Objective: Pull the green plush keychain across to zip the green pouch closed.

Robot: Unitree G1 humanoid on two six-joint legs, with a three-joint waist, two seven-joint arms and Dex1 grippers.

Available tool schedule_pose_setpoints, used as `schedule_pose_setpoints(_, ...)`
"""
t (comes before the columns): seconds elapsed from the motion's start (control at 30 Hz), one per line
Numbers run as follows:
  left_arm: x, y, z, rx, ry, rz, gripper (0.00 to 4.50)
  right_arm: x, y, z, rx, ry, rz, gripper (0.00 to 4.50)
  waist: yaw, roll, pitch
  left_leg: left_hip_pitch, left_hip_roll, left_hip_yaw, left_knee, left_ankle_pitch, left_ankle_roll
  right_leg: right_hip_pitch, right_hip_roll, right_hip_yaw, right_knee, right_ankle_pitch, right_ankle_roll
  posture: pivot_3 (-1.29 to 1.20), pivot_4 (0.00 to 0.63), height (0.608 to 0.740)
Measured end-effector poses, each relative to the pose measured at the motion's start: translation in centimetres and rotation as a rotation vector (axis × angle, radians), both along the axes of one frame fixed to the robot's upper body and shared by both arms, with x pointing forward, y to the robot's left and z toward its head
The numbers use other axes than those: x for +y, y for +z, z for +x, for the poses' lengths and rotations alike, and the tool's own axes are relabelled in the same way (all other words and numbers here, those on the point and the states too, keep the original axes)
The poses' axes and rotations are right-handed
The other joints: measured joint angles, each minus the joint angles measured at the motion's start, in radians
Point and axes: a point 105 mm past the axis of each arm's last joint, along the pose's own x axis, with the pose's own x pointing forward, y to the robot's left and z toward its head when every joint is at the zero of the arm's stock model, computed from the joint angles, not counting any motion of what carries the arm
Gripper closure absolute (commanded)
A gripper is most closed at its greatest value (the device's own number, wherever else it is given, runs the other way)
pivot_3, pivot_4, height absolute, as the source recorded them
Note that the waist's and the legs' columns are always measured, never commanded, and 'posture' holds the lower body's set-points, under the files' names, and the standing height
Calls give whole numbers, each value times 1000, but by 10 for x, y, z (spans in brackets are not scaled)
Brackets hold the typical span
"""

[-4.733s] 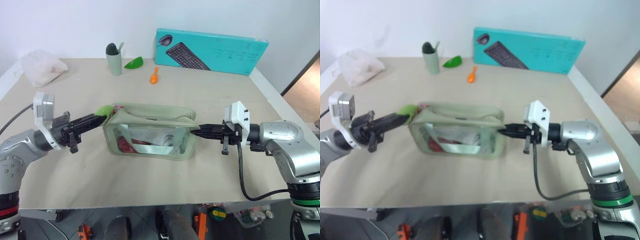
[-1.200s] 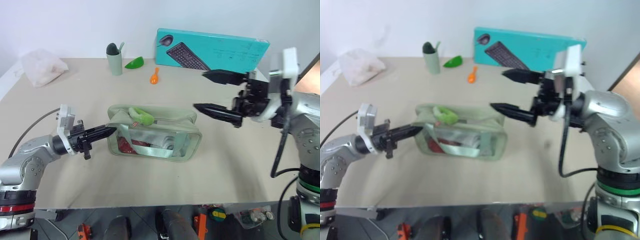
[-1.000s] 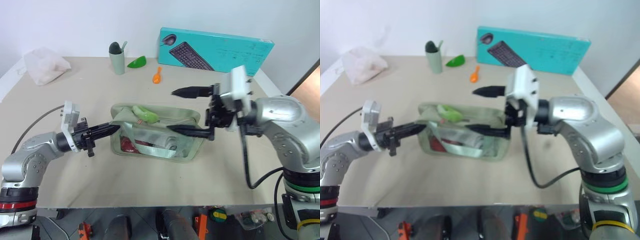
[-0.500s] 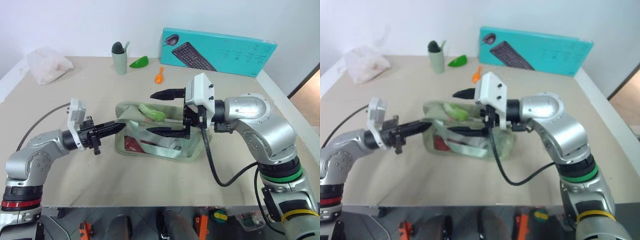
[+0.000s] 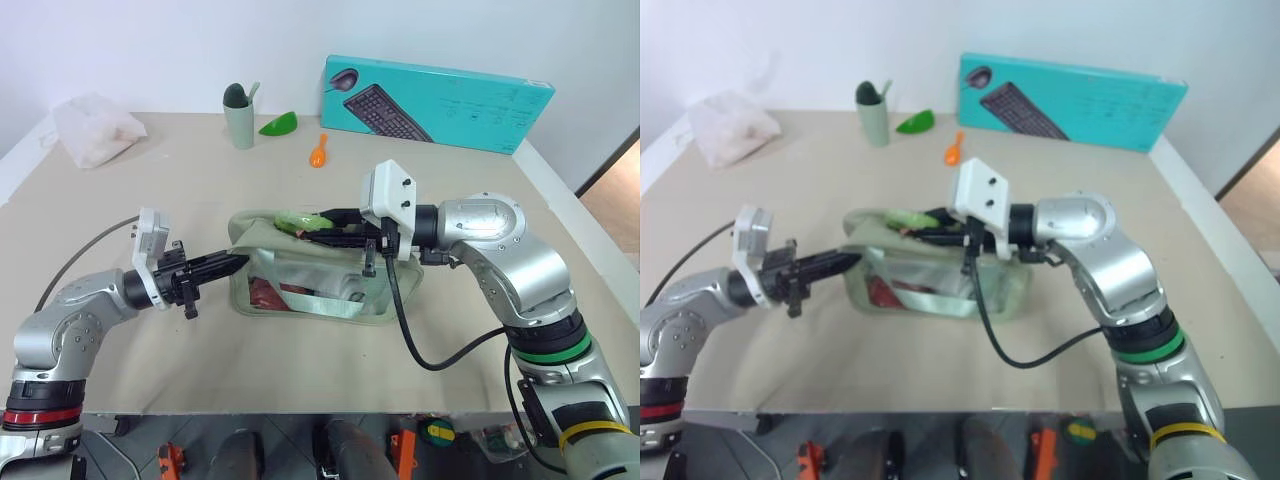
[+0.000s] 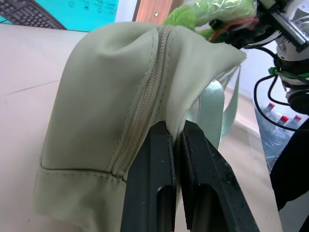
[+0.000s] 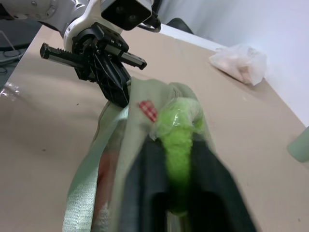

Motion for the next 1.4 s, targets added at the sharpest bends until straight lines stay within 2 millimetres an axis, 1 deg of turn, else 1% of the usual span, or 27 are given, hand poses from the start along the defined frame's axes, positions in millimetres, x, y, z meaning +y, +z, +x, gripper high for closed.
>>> schedule_pose_setpoints(0.2,4,-6,-3,-24,-8,-24,4500,-7,-2,-1,13,-2,-13,4442,2,0,0,1,1,0,0,0,0,0,1,0,0,0,0,0,150,740)
schedule_pose_setpoints(0.43,7,-10,-7,-48,-18,-39,4500,-23,11,1,-11,-31,12,4442,2,0,0,1,2,0,0,0,0,0,2,-1,0,0,0,0,150,740)
schedule_pose_setpoints(0.53,7,-11,-7,-55,-24,-43,4500,-49,22,11,-37,-129,12,4442,4,0,0,1,2,1,0,0,0,1,2,-1,0,-2,-4,0,150,740)
schedule_pose_setpoints(0.57,7,-11,-7,-54,-24,-43,4500,-63,25,15,-40,-173,6,4442,6,0,0,1,1,1,0,0,0,1,1,-1,0,-2,-4,0,150,740)
schedule_pose_setpoints(0.6,8,-12,-7,-53,-25,-46,4500,-83,30,19,-49,-240,-1,4442,7,0,0,1,1,1,0,0,0,1,1,-1,0,-3,-4,0,150,740)
schedule_pose_setpoints(0.63,8,-13,-7,-53,-24,-47,4500,-92,33,21,-56,-269,-2,4442,9,0,0,1,0,1,0,0,0,1,1,-1,0,-3,-5,0,150,740)
schedule_pose_setpoints(0.7,8,-12,-7,-54,-28,-47,4500,-121,32,25,-65,-366,-39,4442,9,0,0,1,0,1,0,0,0,1,0,-1,0,-3,-5,0,150,740)
schedule_pose_setpoints(0.73,8,-13,-7,-53,-27,-48,4500,-139,28,28,-59,-431,-66,4442,10,0,0,1,-1,1,0,0,1,1,0,-1,0,-4,-6,0,150,740)
schedule_pose_setpoints(0.8,8,-13,-7,-56,-28,-48,4500,-166,17,31,-39,-526,-122,4442,8,1,0,3,-1,1,-1,0,1,1,0,0,0,-4,-6,0,150,740)
schedule_pose_setpoints(0.83,7,-13,-6,-59,-33,-46,4500,-177,11,31,-37,-563,-161,4442,9,1,-1,2,-1,1,-1,0,1,1,0,0,0,-4,-6,0,150,740)
schedule_pose_setpoints(0.87,6,-13,-7,-59,-36,-45,4500,-193,-2,29,-21,-607,-221,4442,9,1,-1,3,-2,1,-1,0,1,2,1,0,0,-4,-6,0,150,740)
schedule_pose_setpoints(0.9,6,-13,-7,-58,-38,-45,4500,-197,-6,29,-13,-614,-231,4442,8,1,-1,3,-2,1,-1,0,1,2,1,0,0,-4,-6,0,150,740)
schedule_pose_setpoints(1.0,1,-15,-8,-51,-61,-38,4500,-214,-30,23,14,-655,-313,4442,9,4,-2,5,-2,1,0,0,1,4,1,-1,0,-3,-5,0,150,740)
schedule_pose_setpoints(1.03,-1,-15,-8,-49,-68,-35,4500,-217,-35,22,16,-666,-323,4442,10,4,-2,5,-1,1,0,0,1,4,1,-1,0,-4,-5,0,150,740)
schedule_pose_setpoints(1.07,-2,-16,-8,-45,-73,-31,4500,-221,-45,22,22,-689,-348,4442,12,4,-2,5,-2,0,1,0,1,6,1,-1,0,-4,-5,0,150,740)
schedule_pose_setpoints(1.1,-3,-17,-8,-39,-76,-30,4500,-222,-51,22,27,-695,-367,4442,12,4,-2,5,-2,0,2,0,1,6,0,-1,0,-4,-5,0,150,740)
schedule_pose_setpoints(1.17,-3,-16,-8,-33,-77,-29,4500,-219,-73,21,42,-700,-419,4442,12,3,-2,5,-2,0,2,0,1,6,-1,-1,0,-5,-4,0,150,740)
schedule_pose_setpoints(1.23,-3,-16,-6,-21,-72,-32,4500,-205,-98,19,75,-682,-423,4442,11,0,-5,7,-1,0,2,0,1,8,-2,-1,0,-5,-3,0,150,740)
schedule_pose_setpoints(1.27,-3,-15,-5,-18,-70,-33,4500,-200,-106,18,92,-670,-420,4442,11,-1,-5,7,-1,0,2,0,1,8,-2,-2,0,-5,-3,0,150,740)
schedule_pose_setpoints(1.3,-2,-15,-3,4,-53,-44,4500,-180,-125,17,141,-638,-378,3940,10,2,-5,8,-1,1,2,0,1,8,-3,-1,0,-5,-3,0,150,740)
schedule_pose_setpoints(1.4,1,-15,1,28,-26,-55,4500,-171,-125,24,159,-651,-325,3105,8,2,-4,9,-1,0,2,0,1,8,-2,-2,0,-5,-3,0,150,740)
